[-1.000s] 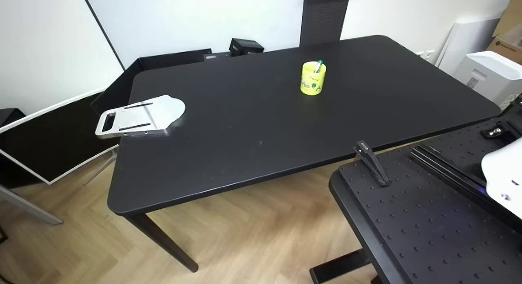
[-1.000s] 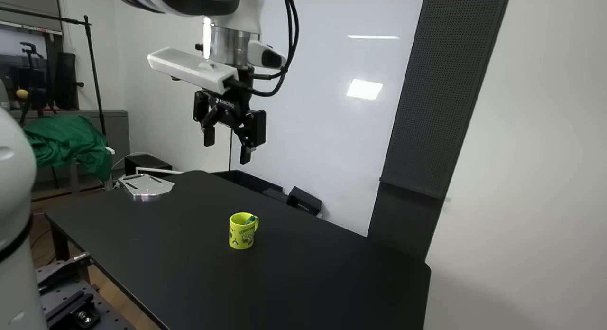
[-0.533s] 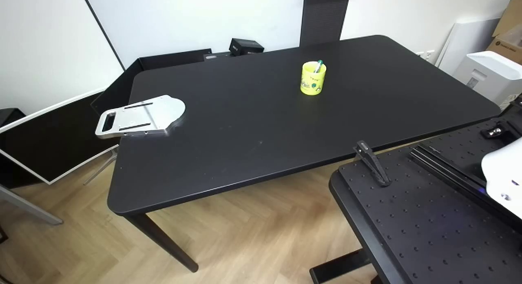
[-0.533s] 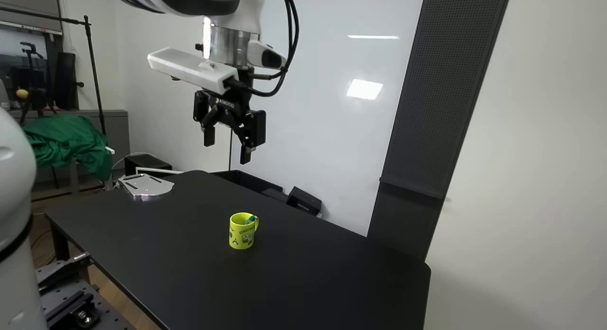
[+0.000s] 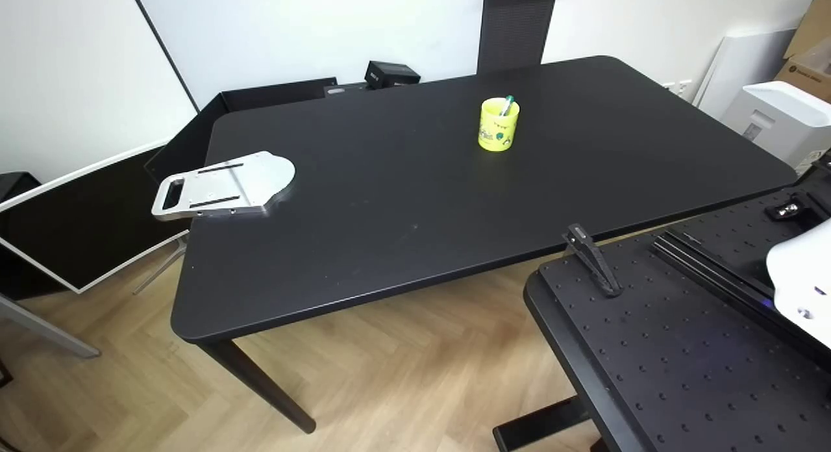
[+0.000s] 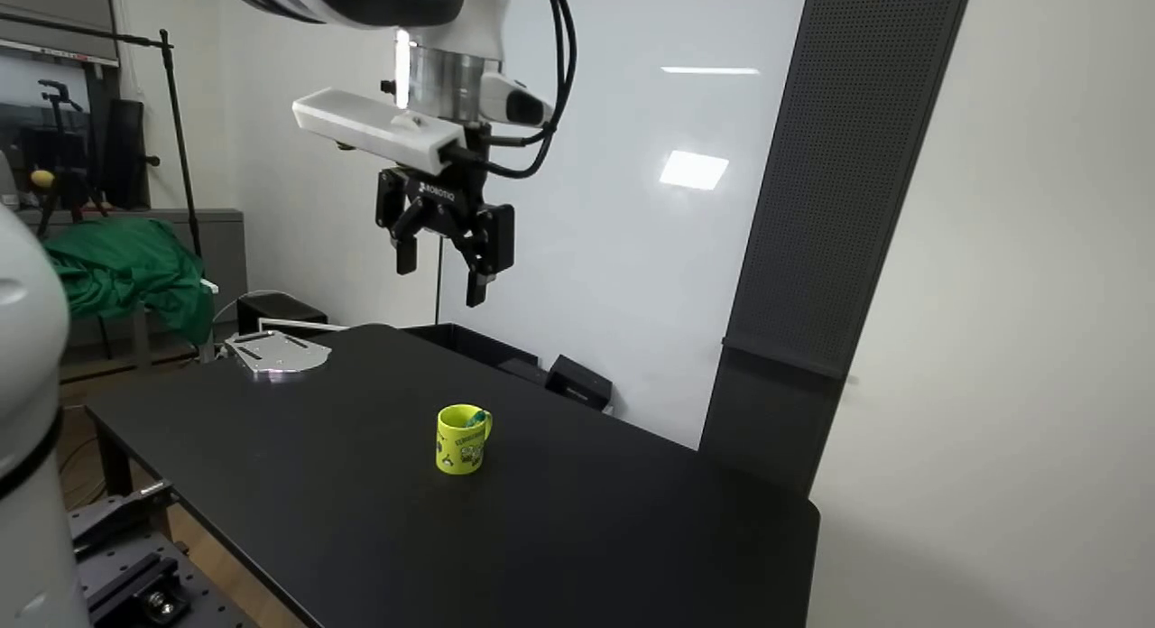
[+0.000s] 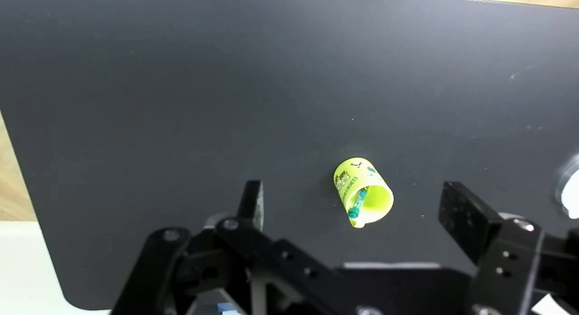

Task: Take the marker out of the mug and put it on the table

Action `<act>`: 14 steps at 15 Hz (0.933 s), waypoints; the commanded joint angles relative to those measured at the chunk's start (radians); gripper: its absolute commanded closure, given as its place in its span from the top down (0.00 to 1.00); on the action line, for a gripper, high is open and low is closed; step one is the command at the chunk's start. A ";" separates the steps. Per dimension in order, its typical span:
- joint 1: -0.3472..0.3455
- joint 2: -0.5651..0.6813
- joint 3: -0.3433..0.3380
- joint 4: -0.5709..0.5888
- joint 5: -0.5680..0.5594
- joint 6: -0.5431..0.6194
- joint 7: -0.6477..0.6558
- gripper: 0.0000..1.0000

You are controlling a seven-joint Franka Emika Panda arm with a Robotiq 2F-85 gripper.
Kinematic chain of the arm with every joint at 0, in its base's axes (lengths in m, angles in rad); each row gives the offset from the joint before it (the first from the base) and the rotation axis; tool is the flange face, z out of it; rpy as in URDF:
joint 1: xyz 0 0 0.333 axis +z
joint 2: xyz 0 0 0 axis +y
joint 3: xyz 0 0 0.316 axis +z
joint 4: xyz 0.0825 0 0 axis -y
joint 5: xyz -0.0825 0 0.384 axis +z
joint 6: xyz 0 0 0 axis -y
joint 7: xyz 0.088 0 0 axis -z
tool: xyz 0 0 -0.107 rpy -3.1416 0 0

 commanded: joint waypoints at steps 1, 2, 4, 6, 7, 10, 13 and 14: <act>0.003 0.067 0.002 0.041 0.016 0.024 -0.021 1.00; 0.007 0.090 0.000 0.052 0.018 0.033 -0.027 1.00; 0.013 0.139 0.000 0.076 0.022 0.055 -0.038 1.00; 0.021 0.198 0.005 0.100 0.029 0.089 -0.046 1.00; 0.026 0.228 0.005 0.114 0.032 0.104 -0.050 1.00; 0.044 0.334 0.008 0.175 0.044 0.151 -0.065 1.00; 0.060 0.456 0.008 0.262 0.074 0.182 -0.086 1.00; 0.064 0.501 0.009 0.297 0.084 0.190 -0.093 1.00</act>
